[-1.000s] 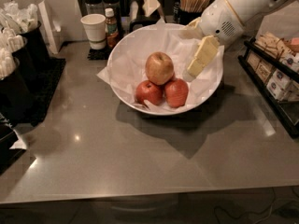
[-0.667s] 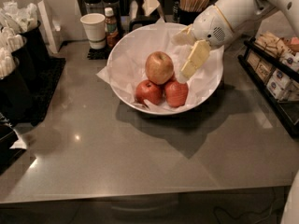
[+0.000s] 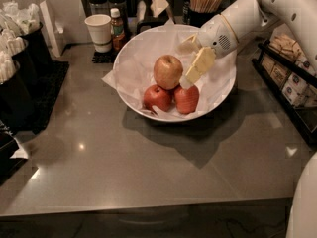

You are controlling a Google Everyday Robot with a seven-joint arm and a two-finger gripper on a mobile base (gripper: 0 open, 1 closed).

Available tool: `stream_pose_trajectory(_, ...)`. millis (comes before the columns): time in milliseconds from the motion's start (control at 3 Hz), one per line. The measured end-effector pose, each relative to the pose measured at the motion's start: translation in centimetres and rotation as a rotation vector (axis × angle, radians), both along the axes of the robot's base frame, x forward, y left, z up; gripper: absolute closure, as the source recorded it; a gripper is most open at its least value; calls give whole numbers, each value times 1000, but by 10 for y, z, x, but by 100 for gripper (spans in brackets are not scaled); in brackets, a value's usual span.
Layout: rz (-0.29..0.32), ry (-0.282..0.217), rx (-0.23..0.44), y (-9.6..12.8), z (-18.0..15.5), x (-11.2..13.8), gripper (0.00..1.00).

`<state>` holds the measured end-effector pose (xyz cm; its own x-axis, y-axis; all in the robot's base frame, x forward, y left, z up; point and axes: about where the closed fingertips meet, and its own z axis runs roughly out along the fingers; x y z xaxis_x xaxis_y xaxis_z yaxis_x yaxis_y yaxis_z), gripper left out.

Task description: Pick apple from white bowl

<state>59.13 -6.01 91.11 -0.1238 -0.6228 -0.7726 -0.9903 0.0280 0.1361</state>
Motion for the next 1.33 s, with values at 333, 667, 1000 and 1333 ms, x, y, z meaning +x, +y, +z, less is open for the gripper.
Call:
stream_pose_trajectory(333, 0, 0, 1, 0, 0, 0, 0)
stream_pose_trajectory(667, 51, 9, 70, 20, -9, 1, 0)
stream_pose_trajectory(1000, 116, 17, 125, 42, -16, 0, 0)
stream_pose_trajectory(1333, 117, 17, 127, 43, -16, 0, 19)
